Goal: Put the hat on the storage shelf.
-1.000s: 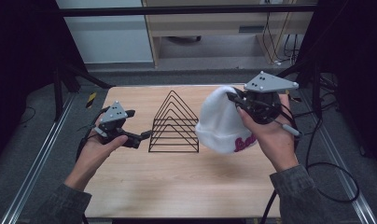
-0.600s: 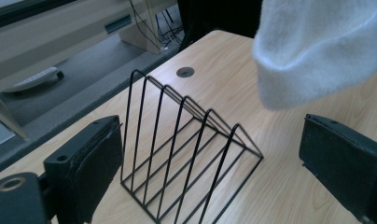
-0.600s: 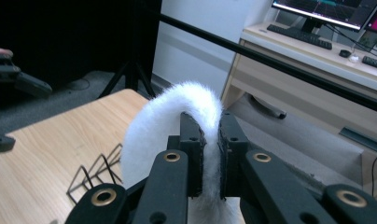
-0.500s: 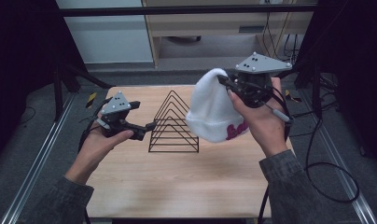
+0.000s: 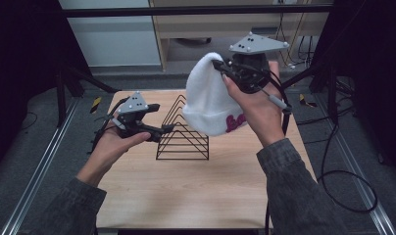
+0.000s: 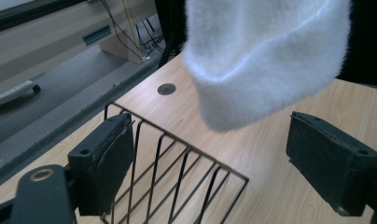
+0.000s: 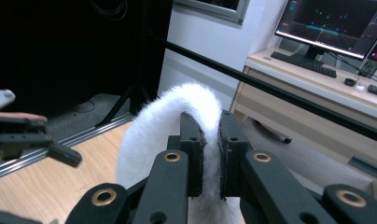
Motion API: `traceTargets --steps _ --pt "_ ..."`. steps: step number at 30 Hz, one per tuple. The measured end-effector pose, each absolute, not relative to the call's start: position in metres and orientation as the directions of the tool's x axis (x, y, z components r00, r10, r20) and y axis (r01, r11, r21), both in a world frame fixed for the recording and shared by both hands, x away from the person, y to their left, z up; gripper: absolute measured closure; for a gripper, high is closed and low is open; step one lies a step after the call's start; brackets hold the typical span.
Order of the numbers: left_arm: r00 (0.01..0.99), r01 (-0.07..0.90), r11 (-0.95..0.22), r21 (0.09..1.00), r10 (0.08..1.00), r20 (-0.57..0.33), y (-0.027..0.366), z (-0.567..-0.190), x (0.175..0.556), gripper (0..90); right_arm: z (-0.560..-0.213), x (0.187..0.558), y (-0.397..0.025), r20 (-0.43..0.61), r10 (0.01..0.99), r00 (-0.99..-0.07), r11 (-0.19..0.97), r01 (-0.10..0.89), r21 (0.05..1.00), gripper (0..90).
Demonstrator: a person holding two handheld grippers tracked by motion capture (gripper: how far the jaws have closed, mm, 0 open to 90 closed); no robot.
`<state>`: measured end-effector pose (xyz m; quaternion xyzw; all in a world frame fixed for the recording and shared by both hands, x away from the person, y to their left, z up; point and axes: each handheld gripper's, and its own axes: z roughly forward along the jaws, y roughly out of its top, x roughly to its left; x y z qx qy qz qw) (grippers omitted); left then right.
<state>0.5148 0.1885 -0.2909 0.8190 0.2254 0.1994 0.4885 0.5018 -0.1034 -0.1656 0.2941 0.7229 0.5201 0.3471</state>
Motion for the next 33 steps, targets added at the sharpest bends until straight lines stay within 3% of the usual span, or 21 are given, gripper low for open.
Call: traceTargets --steps 14,17,20,22,33 --pt "0.803 0.231 -0.425 0.875 0.591 0.075 0.173 -0.297 0.544 16.1 -0.153 0.513 -0.074 -0.176 0.757 -0.630 0.266 0.050 0.963 83.3" --pt "0.816 0.249 -0.436 0.865 0.575 0.055 0.172 -0.300 0.547 28.2 -0.151 0.512 -0.070 -0.170 0.750 -0.639 0.260 0.049 0.964 83.3" --pt "0.826 0.241 -0.458 0.855 0.559 0.066 0.174 -0.300 0.546 57.1 -0.150 0.511 -0.067 -0.173 0.746 -0.643 0.262 0.045 0.964 83.3" --pt "0.829 0.244 -0.457 0.856 0.556 0.060 0.177 -0.298 0.545 69.2 -0.151 0.512 -0.067 -0.180 0.746 -0.641 0.268 0.043 0.962 83.3" --pt "0.783 0.236 -0.424 0.874 0.616 0.088 0.203 -0.290 0.535 74.4 -0.168 0.521 -0.080 -0.173 0.767 -0.618 0.277 0.076 0.958 82.9"
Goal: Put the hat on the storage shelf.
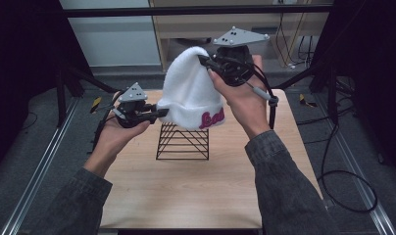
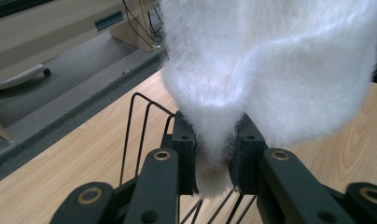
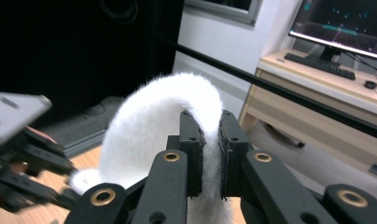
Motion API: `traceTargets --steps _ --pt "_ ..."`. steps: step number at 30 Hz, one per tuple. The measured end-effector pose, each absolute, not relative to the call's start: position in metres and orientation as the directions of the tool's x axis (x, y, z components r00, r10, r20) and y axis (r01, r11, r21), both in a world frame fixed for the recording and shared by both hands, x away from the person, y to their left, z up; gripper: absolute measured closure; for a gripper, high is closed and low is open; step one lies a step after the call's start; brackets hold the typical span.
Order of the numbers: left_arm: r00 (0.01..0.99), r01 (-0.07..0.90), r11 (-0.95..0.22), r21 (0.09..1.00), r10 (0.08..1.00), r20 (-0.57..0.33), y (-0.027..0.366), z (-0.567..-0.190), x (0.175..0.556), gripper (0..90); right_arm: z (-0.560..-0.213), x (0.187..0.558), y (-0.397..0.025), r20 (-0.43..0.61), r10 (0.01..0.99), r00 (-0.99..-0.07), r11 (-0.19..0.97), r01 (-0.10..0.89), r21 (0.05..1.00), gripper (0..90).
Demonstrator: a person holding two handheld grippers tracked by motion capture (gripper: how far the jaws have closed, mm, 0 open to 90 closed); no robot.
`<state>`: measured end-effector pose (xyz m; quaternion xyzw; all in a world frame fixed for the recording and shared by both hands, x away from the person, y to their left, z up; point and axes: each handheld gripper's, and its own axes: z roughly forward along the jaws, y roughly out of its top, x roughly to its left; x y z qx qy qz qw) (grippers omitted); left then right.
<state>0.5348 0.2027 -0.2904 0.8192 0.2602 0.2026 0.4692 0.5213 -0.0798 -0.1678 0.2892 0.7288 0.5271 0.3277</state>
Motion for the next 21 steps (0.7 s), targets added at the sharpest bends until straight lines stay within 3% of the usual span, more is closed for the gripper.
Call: traceTargets --steps 21 --pt "0.726 0.284 -0.454 0.845 0.677 0.120 0.217 -0.311 0.562 74.7 -0.213 0.568 -0.078 -0.146 0.788 -0.598 0.313 0.186 0.931 82.9"
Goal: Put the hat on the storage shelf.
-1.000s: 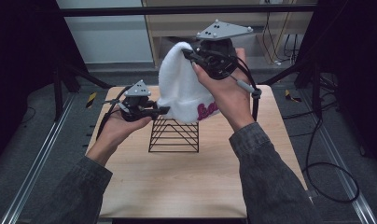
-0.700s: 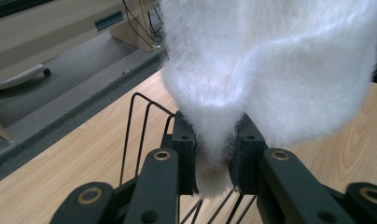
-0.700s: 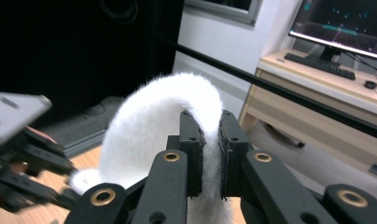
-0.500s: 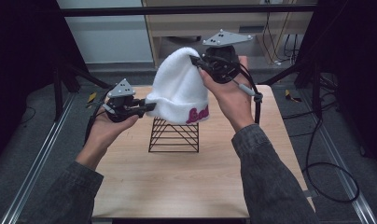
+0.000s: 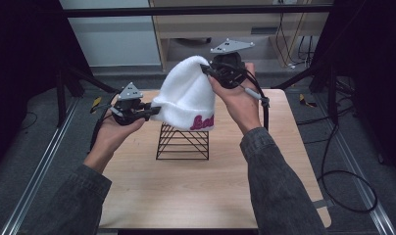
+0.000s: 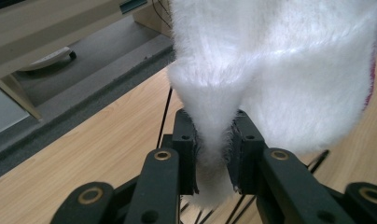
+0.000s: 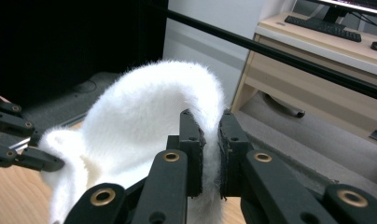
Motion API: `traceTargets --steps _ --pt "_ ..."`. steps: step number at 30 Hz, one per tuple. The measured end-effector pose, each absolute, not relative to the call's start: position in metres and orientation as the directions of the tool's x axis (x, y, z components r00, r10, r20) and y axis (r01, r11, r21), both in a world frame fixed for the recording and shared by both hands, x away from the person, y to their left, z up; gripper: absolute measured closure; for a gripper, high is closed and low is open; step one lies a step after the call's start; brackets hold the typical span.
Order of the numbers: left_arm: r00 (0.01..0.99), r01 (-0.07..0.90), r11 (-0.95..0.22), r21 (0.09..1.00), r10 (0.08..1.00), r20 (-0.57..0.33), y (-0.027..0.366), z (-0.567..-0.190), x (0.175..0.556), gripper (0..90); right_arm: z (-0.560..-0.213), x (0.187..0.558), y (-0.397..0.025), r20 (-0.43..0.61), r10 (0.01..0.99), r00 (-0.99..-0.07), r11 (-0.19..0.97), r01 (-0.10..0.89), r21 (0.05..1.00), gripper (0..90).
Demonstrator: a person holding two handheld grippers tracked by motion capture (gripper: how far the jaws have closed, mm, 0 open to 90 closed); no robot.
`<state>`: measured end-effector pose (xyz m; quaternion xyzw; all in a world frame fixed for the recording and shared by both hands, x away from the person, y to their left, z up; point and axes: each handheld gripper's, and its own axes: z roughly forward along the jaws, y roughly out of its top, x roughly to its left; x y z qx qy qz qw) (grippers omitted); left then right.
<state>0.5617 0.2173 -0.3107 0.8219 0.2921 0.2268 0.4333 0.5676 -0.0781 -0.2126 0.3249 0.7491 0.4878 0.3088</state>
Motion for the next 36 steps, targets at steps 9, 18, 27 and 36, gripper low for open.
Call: traceTargets --steps 9,18,27,36 --pt "0.704 0.298 -0.462 0.835 0.698 0.134 0.220 -0.323 0.572 74.9 -0.228 0.578 -0.077 -0.124 0.787 -0.604 0.303 0.204 0.931 82.9" --pt "0.694 0.313 -0.447 0.838 0.710 0.119 0.226 -0.332 0.570 75.0 -0.237 0.572 -0.074 -0.112 0.774 -0.624 0.297 0.201 0.934 82.8" --pt "0.681 0.331 -0.426 0.842 0.726 0.100 0.235 -0.337 0.571 74.7 -0.238 0.570 -0.065 -0.118 0.762 -0.637 0.314 0.203 0.928 82.5" --pt "0.680 0.331 -0.416 0.847 0.728 0.092 0.241 -0.340 0.567 74.5 -0.241 0.567 -0.062 -0.129 0.749 -0.650 0.329 0.195 0.924 82.4"
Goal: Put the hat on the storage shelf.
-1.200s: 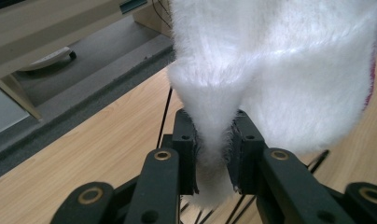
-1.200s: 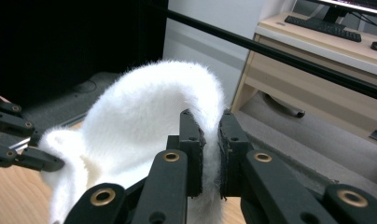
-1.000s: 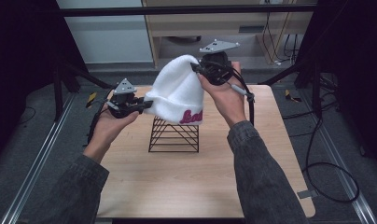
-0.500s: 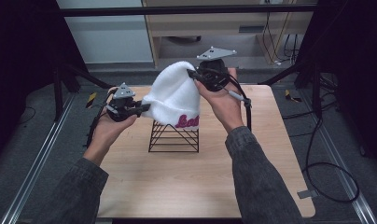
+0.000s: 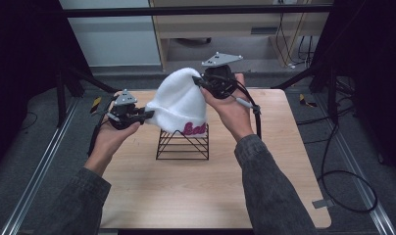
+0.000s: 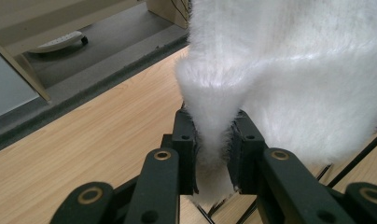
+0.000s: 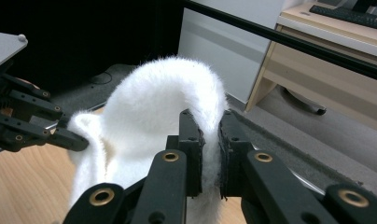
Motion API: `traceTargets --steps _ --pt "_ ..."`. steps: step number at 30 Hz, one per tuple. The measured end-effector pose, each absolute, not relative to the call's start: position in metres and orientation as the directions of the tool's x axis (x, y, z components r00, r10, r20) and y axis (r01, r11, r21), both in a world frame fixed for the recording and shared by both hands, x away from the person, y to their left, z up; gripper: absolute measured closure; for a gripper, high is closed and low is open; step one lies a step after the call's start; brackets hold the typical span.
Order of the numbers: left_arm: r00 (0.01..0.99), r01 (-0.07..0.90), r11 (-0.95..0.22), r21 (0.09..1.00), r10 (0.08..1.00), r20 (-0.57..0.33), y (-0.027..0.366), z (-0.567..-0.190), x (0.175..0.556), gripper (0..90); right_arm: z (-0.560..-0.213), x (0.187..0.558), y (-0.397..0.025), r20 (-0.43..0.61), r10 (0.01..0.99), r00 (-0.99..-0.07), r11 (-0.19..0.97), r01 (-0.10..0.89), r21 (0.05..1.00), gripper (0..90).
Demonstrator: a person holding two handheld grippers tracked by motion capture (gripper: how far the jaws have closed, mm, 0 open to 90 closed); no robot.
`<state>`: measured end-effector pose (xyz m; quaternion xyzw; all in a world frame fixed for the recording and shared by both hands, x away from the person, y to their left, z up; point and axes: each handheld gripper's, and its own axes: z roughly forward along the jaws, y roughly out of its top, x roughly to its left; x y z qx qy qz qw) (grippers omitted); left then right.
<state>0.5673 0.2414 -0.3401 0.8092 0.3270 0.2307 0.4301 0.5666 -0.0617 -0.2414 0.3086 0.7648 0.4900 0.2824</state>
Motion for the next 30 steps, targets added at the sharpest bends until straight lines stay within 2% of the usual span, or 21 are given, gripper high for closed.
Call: traceTargets --steps 30 --pt "0.704 0.345 -0.417 0.841 0.708 0.062 0.254 -0.366 0.548 74.6 -0.266 0.539 -0.061 -0.137 0.715 -0.686 0.373 0.209 0.904 82.2"
